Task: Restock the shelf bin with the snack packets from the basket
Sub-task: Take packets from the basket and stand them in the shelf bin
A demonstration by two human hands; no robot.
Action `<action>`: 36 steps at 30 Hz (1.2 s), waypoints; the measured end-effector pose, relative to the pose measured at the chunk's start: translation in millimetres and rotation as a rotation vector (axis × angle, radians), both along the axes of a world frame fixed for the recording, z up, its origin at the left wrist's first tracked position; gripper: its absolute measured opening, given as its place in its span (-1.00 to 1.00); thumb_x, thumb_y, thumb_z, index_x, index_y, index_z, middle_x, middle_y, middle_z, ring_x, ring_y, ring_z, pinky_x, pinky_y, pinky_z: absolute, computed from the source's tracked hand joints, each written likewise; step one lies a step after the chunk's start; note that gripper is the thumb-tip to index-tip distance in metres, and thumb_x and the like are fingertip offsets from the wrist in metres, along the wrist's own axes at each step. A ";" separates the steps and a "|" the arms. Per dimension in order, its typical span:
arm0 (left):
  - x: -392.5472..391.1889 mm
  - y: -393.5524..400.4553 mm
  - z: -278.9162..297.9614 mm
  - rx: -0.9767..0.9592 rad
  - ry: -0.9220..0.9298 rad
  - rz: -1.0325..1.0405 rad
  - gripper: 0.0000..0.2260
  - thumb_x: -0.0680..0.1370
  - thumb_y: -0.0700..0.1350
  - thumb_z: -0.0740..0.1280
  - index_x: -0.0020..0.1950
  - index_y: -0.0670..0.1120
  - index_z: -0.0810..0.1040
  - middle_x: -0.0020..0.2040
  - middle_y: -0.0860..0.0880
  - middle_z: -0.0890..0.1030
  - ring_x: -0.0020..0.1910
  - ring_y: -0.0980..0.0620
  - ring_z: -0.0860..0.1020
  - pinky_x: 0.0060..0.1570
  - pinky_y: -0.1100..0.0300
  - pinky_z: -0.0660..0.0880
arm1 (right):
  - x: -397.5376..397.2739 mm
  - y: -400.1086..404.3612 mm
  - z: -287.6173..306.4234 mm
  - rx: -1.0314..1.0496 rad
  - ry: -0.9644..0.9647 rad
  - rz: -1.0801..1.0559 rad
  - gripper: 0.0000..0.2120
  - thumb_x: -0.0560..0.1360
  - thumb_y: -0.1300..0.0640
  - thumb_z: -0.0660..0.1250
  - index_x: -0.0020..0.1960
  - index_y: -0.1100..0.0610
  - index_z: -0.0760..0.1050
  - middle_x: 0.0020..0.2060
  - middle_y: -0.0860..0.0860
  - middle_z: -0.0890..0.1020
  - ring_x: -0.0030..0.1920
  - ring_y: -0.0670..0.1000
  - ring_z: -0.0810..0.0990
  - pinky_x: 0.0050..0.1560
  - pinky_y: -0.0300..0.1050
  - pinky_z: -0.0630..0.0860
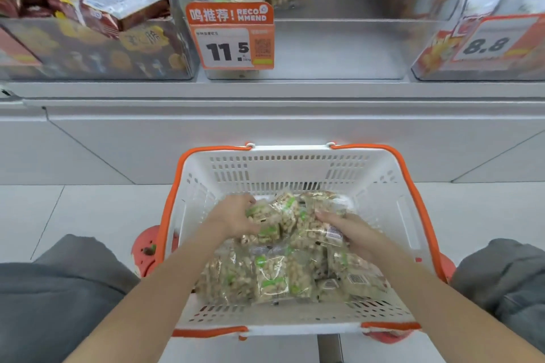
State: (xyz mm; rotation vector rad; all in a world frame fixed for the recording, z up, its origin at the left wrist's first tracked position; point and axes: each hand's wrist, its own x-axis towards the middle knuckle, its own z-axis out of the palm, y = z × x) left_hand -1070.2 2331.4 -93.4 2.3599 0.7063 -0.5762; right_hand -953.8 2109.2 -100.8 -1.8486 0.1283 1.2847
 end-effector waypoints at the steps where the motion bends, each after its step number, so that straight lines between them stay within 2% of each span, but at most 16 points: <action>1: 7.1 -1.6 17.1 0.043 -0.045 -0.099 -0.35 0.37 0.03 0.49 0.40 -0.07 0.36 0.31 -0.05 0.50 0.18 -0.04 0.51 0.08 0.15 0.48 | 2.5 6.3 17.5 0.093 0.042 -0.013 -0.12 0.26 -0.25 0.50 0.42 0.15 0.32 0.50 0.02 0.24 0.48 0.12 0.23 0.39 0.15 0.33; 4: 22.8 -7.8 77.0 0.150 -0.206 -0.268 -0.28 0.34 -0.03 0.50 0.44 -0.07 0.30 0.36 -0.03 0.44 0.26 -0.04 0.47 0.14 0.13 0.47 | 10.7 25.4 73.4 0.324 0.099 -0.091 -0.31 0.29 -0.06 0.53 0.34 0.12 0.42 0.37 0.00 0.39 0.35 0.02 0.38 0.18 0.22 0.52; 8: 25.1 -6.7 149.2 0.132 -0.514 -0.235 -0.34 0.32 -0.26 0.45 0.40 -0.10 0.37 0.32 -0.04 0.46 0.28 0.00 0.46 0.17 0.16 0.44 | 19.8 35.0 147.4 0.442 -0.019 -0.093 0.13 0.07 -0.04 0.65 0.50 0.09 0.16 0.36 -0.01 0.44 0.31 0.00 0.45 -0.16 0.13 0.64; 11: 19.5 -12.1 181.7 0.027 -0.716 -0.172 -0.34 0.30 -0.34 0.43 0.37 -0.05 0.41 0.26 0.06 0.43 0.29 0.07 0.43 0.19 0.18 0.45 | 20.3 31.5 188.4 0.518 -0.094 -0.107 0.06 0.07 -0.01 0.60 0.47 0.08 0.19 0.31 -0.03 0.49 0.24 -0.03 0.51 -0.19 0.12 0.64; 13: 9.4 -19.2 191.5 -0.037 -0.761 -0.176 -0.34 0.31 -0.32 0.43 0.34 0.08 0.36 0.28 0.17 0.33 0.35 0.14 0.34 0.21 0.22 0.44 | 17.6 26.8 199.8 0.561 -0.116 -0.077 -0.14 0.13 0.02 0.55 0.37 0.07 0.31 0.21 -0.05 0.57 0.17 -0.05 0.57 -0.23 0.06 0.64; 15: -3.1 -25.7 195.9 -0.165 -0.758 -0.142 -0.34 0.36 -0.24 0.49 0.30 0.23 0.30 0.38 0.21 0.23 0.42 0.23 0.22 0.24 0.36 0.37 | 11.8 20.5 199.1 0.592 -0.128 -0.045 -0.34 0.17 0.04 0.50 0.24 0.03 0.41 0.08 -0.06 0.64 0.11 -0.05 0.61 -0.27 0.03 0.64; 18: -10.4 -33.7 201.1 -0.491 -0.736 0.154 -0.20 0.41 -0.15 0.51 0.44 0.31 0.13 0.40 0.30 0.16 0.37 0.23 0.24 0.04 0.41 0.45 | 3.5 17.6 190.7 0.619 -0.092 -0.069 -0.43 0.22 0.09 0.48 0.22 0.04 0.47 0.02 -0.04 0.69 0.13 0.02 0.62 -0.30 0.04 0.63; 20: -3.1 -27.6 198.0 -0.626 -0.631 0.343 -0.12 0.36 -0.11 0.55 0.52 0.17 0.09 0.37 0.21 0.27 0.31 0.16 0.35 0.11 0.27 0.45 | 0.1 19.8 191.7 0.631 -0.088 -0.075 -0.36 0.19 0.08 0.51 0.25 0.08 0.46 0.08 0.01 0.67 0.13 0.06 0.62 -0.28 0.06 0.63; 22: 4.1 -21.8 193.0 -0.778 -0.476 0.351 -0.21 0.30 -0.09 0.57 0.45 -0.08 0.30 0.25 0.00 0.56 0.15 0.04 0.55 0.16 0.11 0.46 | -0.6 21.1 200.6 0.633 -0.148 -0.017 -0.34 0.15 0.05 0.54 0.22 0.03 0.45 0.11 0.02 0.65 0.05 0.04 0.66 -0.27 0.07 0.64; 25: 11.0 -23.6 187.4 -0.819 -0.367 0.385 -0.33 0.34 -0.12 0.56 0.38 -0.12 0.36 0.20 -0.08 0.60 -0.04 0.03 0.66 -0.08 0.08 0.61 | 1.7 23.7 216.9 0.494 -0.314 0.087 -0.48 0.29 0.06 0.55 0.16 -0.11 0.42 -0.08 -0.13 0.68 -0.23 -0.16 0.68 -0.28 0.06 0.64; 27: 17.2 -25.7 185.5 -0.738 -0.394 0.454 -0.44 0.38 -0.16 0.53 0.33 -0.06 0.39 0.20 -0.04 0.59 -0.04 0.03 0.67 -0.18 0.08 0.64 | 6.2 26.9 215.4 0.324 -0.593 0.083 -0.39 0.35 -0.01 0.53 0.32 -0.12 0.34 -0.07 -0.12 0.60 -0.41 -0.20 0.57 -0.42 -0.07 0.59; 29: 23.7 -27.2 186.3 -0.773 -0.416 0.505 -0.56 0.43 -0.20 0.48 0.26 -0.04 0.43 0.13 -0.04 0.63 -0.02 0.01 0.67 -0.18 0.09 0.64 | 10.2 31.0 212.4 0.267 -0.926 0.047 -0.39 0.39 -0.06 0.48 0.35 -0.13 0.28 -0.12 -0.24 0.51 -0.35 -0.16 0.53 -0.42 -0.09 0.57; 31: 28.9 -29.2 186.6 -0.876 -0.416 0.502 -0.62 0.47 -0.21 0.43 0.25 -0.05 0.45 0.12 -0.07 0.63 0.05 -0.01 0.64 -0.17 0.11 0.63 | 9.5 33.3 211.4 0.376 -1.125 0.071 -0.57 0.46 -0.05 0.41 0.22 -0.24 0.28 -0.13 -0.30 0.59 -0.18 -0.22 0.56 -0.13 -0.01 0.59; 32: 31.2 -30.4 186.9 -0.955 -0.426 0.502 -0.66 0.50 -0.22 0.40 0.25 -0.08 0.45 0.12 -0.09 0.61 0.08 -0.02 0.62 -0.15 0.10 0.63 | 5.7 33.9 213.1 0.394 -1.211 0.173 -0.56 0.49 -0.06 0.36 0.25 -0.33 0.24 0.05 -0.30 0.58 -0.02 -0.23 0.53 0.03 -0.07 0.53; 34: 34.1 -32.0 189.2 -1.120 -0.465 0.516 -0.66 0.52 -0.25 0.34 0.29 -0.14 0.42 0.13 -0.14 0.58 0.09 -0.06 0.56 -0.11 0.09 0.62 | -0.2 34.0 205.5 0.337 -1.287 0.469 -0.42 0.52 -0.14 0.25 0.38 -0.46 0.00 0.46 -0.21 0.24 0.31 -0.21 0.19 0.24 -0.22 0.28; 36: 35.5 -27.8 185.9 -1.219 -0.509 0.521 -0.50 0.41 -0.27 0.36 0.34 -0.17 0.36 0.16 -0.16 0.60 0.11 -0.12 0.58 -0.05 0.06 0.61 | -4.8 33.3 199.0 0.298 -1.167 0.629 -0.33 0.55 -0.16 0.16 0.39 -0.50 -0.27 0.51 -0.22 -0.07 0.37 -0.24 -0.06 0.30 -0.21 0.13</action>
